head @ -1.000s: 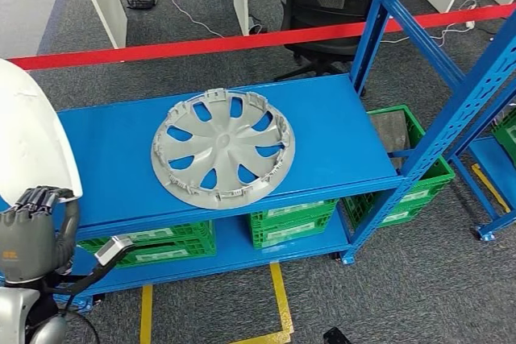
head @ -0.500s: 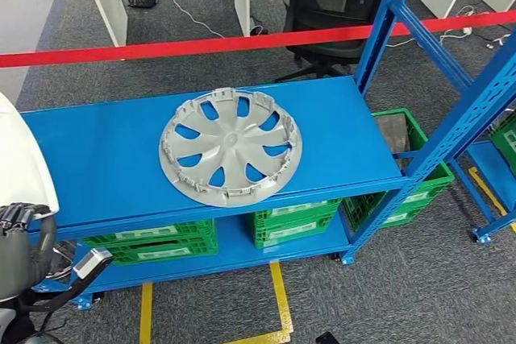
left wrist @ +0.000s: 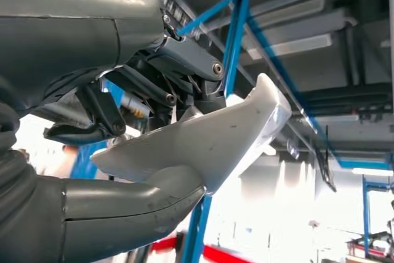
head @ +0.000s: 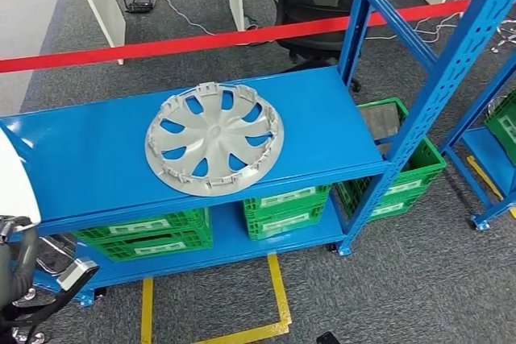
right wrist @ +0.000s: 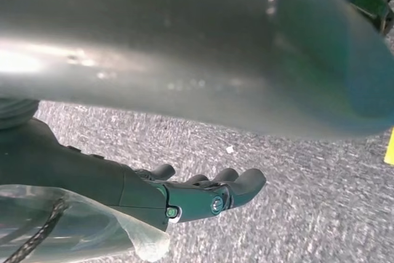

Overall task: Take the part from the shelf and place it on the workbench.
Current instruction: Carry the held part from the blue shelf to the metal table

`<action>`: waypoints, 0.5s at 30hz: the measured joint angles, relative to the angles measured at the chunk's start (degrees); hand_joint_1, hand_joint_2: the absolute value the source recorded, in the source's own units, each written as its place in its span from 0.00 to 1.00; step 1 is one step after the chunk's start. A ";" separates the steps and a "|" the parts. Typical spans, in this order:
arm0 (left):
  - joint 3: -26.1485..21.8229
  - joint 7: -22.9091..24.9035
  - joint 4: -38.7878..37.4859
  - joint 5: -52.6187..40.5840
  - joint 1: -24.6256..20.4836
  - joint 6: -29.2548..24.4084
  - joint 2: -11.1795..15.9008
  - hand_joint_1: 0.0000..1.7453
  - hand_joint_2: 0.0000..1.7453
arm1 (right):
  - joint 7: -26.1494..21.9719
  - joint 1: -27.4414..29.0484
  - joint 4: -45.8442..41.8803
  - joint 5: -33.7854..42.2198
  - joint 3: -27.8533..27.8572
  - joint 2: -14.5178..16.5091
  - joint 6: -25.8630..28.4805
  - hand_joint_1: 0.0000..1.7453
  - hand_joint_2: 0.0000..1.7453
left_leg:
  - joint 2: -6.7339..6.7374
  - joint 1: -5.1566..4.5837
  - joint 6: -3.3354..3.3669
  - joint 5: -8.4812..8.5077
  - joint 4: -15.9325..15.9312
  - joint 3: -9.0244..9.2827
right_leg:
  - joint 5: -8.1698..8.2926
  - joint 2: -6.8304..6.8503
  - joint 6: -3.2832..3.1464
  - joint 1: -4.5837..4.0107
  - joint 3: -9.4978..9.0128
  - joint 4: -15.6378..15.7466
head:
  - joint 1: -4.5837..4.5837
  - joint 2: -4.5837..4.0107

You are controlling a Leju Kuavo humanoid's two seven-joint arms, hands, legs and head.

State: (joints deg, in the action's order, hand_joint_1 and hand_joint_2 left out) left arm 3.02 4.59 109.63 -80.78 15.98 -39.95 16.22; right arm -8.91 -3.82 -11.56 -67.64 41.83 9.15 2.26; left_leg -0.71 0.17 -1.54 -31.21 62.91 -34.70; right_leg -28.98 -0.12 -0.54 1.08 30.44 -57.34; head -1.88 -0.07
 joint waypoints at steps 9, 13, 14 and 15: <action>-2.19 0.02 1.62 0.45 2.57 -0.02 0.24 1.00 1.00 | 0.10 -0.05 0.00 0.19 0.00 0.61 0.39 0.00 0.00 | 0.22 0.36 -0.22 0.02 -5.60 8.46 | 3.29 0.60 0.78 -0.32 4.39 -0.81 | 0.08 0.00; -3.80 0.08 2.69 1.05 4.54 -0.04 0.39 1.00 1.00 | 0.41 0.07 0.08 0.35 0.00 0.85 0.85 0.00 0.00 | 0.40 0.20 1.48 0.90 -7.30 8.15 | 3.62 0.52 2.27 -0.29 5.16 -1.17 | 0.07 0.00; -4.20 0.10 2.93 1.33 4.91 -0.04 0.38 1.00 1.00 | 0.49 0.12 0.12 0.37 0.00 0.87 0.94 0.00 0.00 | 0.51 0.29 2.06 1.45 -7.38 7.66 | 1.95 0.44 2.52 -0.28 5.76 -2.47 | -0.03 0.00; -4.60 0.09 3.14 1.63 5.27 -0.04 0.37 1.00 1.00 | 0.56 0.14 0.16 0.39 0.00 0.91 1.04 0.00 0.00 | 0.61 0.36 2.53 2.04 -7.44 7.06 | -0.65 0.36 2.64 -0.26 6.62 -4.94 | -0.11 0.00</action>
State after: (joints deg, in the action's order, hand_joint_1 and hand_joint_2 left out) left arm -1.58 4.68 112.78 -79.15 21.24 -40.00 16.59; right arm -8.35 -3.68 -11.40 -67.24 41.83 10.05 3.30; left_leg -0.11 0.53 0.98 -29.17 55.46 -27.64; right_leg -29.63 0.23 2.10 0.82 37.07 -62.27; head -1.99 -0.07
